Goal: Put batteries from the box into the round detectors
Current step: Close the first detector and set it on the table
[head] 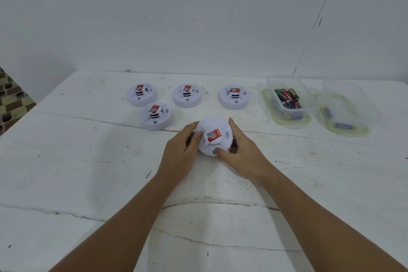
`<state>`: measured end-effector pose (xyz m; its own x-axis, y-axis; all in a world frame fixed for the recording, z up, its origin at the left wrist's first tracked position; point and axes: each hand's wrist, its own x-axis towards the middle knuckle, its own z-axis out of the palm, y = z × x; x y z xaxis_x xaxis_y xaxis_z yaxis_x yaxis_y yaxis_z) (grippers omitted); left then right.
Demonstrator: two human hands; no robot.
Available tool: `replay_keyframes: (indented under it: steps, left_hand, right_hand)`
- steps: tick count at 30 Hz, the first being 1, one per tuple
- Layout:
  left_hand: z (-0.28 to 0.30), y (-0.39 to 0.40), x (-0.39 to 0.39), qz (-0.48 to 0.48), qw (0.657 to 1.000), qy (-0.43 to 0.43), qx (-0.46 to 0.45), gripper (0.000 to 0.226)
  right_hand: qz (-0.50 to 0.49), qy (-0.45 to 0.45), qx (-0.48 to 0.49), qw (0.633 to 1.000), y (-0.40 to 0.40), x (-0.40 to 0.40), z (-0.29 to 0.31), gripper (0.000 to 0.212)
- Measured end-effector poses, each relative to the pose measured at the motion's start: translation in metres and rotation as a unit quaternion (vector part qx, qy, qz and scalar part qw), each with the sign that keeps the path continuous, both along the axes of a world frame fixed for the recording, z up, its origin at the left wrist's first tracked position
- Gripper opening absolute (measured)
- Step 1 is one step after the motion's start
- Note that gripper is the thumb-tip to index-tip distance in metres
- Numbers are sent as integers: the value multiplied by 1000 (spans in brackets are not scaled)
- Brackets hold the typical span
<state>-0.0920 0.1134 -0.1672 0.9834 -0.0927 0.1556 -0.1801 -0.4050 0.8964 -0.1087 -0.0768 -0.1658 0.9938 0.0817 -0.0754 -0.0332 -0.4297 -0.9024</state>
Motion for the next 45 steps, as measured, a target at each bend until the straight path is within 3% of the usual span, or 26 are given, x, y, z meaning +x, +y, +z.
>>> replay_keyframes:
  steps: [15, 19, 24, 45]
  left_hand:
    - [-1, 2, 1, 0, 1000, -6, 12, 35]
    - [-1, 2, 0, -3, 1000, -7, 12, 34]
    - [-2, 2, 1, -2, 1000, -8, 12, 34]
    - [-1, 1, 1, -5, 1000, -4, 11, 36]
  right_hand:
    - [-2, -8, -6, 1000, 0, 0, -3, 99]
    - [9, -15, -4, 1000, 0, 0, -3, 83]
    - [9, -12, -6, 1000, 0, -1, -1, 99]
    - [7, -13, -15, 1000, 0, 0, 0, 102]
